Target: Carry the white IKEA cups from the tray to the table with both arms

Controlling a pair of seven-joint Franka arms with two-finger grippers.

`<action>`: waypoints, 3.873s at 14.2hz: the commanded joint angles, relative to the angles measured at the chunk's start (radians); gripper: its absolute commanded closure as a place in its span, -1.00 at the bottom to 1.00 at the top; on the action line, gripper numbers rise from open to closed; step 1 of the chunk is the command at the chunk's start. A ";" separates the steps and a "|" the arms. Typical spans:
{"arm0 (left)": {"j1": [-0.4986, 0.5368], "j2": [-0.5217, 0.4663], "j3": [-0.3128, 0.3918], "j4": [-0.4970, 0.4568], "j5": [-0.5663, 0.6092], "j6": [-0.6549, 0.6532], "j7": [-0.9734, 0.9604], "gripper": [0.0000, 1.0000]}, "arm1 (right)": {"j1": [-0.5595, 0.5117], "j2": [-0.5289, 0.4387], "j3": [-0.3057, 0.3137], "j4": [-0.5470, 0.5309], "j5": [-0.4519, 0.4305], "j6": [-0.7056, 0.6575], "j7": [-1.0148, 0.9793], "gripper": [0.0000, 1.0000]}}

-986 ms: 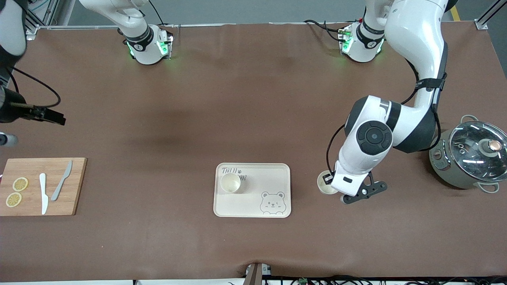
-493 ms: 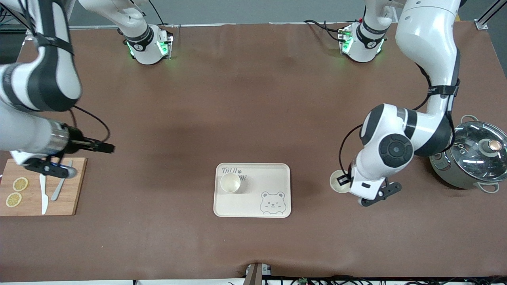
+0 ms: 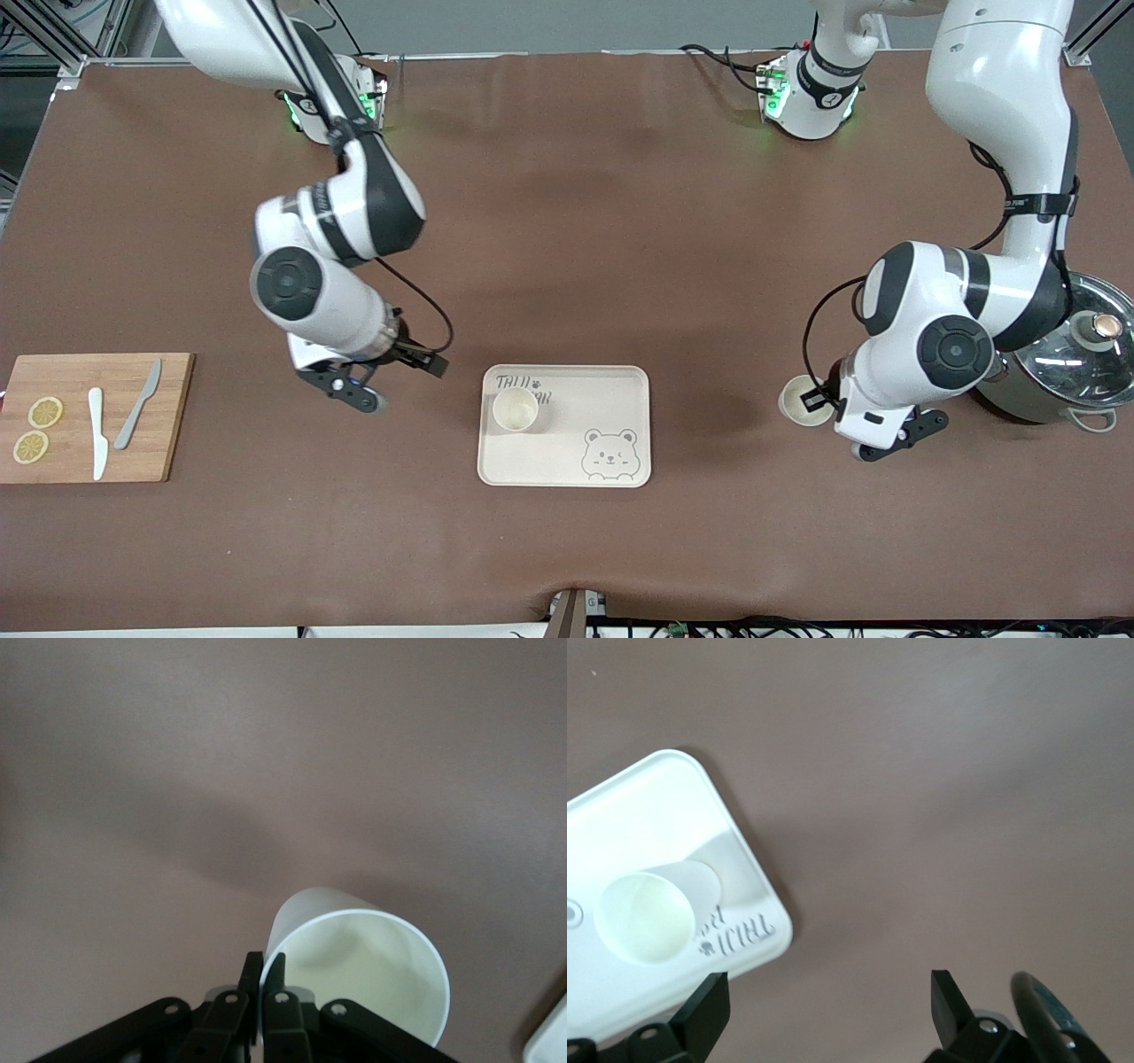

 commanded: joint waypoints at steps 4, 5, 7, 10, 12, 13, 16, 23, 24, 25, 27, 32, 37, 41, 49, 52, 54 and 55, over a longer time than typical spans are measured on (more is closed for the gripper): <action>0.065 -0.050 -0.027 -0.102 -0.018 0.005 0.097 1.00 | 0.045 0.119 -0.012 0.014 0.112 0.250 0.114 -1.00; 0.076 -0.055 -0.029 -0.120 -0.018 0.005 0.113 1.00 | 0.051 0.125 -0.012 0.017 0.112 0.268 0.135 -1.00; 0.097 -0.068 -0.030 -0.158 -0.018 0.023 0.119 1.00 | 0.060 0.147 -0.012 0.021 0.116 0.290 0.154 -1.00; 0.134 -0.091 -0.041 -0.258 -0.018 0.124 0.140 1.00 | 0.085 0.168 -0.012 0.023 0.118 0.356 0.175 -1.00; 0.158 -0.104 -0.041 -0.315 -0.017 0.181 0.156 1.00 | 0.091 0.174 -0.008 0.024 0.116 0.358 0.227 -0.96; 0.174 -0.105 -0.045 -0.336 -0.017 0.201 0.166 1.00 | 0.092 0.177 -0.002 0.024 0.116 0.356 0.232 -0.89; 0.232 -0.105 -0.090 -0.381 -0.018 0.266 0.169 1.00 | 0.094 0.208 0.021 0.032 0.112 0.361 0.241 -0.73; 0.277 -0.082 -0.131 -0.390 -0.018 0.300 0.169 0.68 | 0.092 0.240 0.032 0.067 0.109 0.359 0.263 1.00; 0.280 -0.081 -0.131 -0.390 -0.018 0.301 0.169 0.64 | 0.088 0.239 0.032 0.077 0.110 0.350 0.255 1.00; 0.281 -0.076 -0.131 -0.390 -0.018 0.306 0.169 0.64 | 0.082 0.236 0.032 0.086 0.112 0.344 0.254 1.00; 0.281 -0.074 -0.131 -0.389 -0.018 0.307 0.168 0.53 | 0.074 0.227 0.032 0.113 0.115 0.298 0.254 1.00; 0.281 -0.105 -0.131 -0.369 -0.018 0.303 0.171 -1.00 | -0.020 0.162 0.028 0.216 0.102 -0.015 0.221 1.00; 0.280 -0.160 -0.131 -0.306 -0.014 0.295 0.183 -1.00 | -0.147 -0.104 0.002 -0.127 0.095 -0.043 -0.144 1.00; 0.283 -0.191 -0.125 -0.240 -0.009 0.249 0.241 -1.00 | -0.248 -0.266 -0.006 -0.355 -0.015 -0.034 -0.337 1.00; 0.300 -0.226 -0.133 -0.148 -0.007 0.139 0.272 -1.00 | -0.480 -0.479 -0.008 -0.713 -0.099 0.110 -0.766 1.00; 0.295 -0.252 -0.139 -0.129 -0.017 0.102 0.268 -1.00 | -0.552 -0.461 -0.008 -0.755 -0.099 0.211 -0.918 1.00; 0.295 -0.260 -0.148 -0.128 -0.017 0.082 0.266 -1.00 | -0.575 -0.412 -0.006 -0.784 -0.097 0.300 -0.972 1.00; 0.292 -0.269 -0.151 -0.129 -0.017 0.071 0.265 -1.00 | -0.575 -0.400 -0.006 -0.796 -0.097 0.333 -0.974 1.00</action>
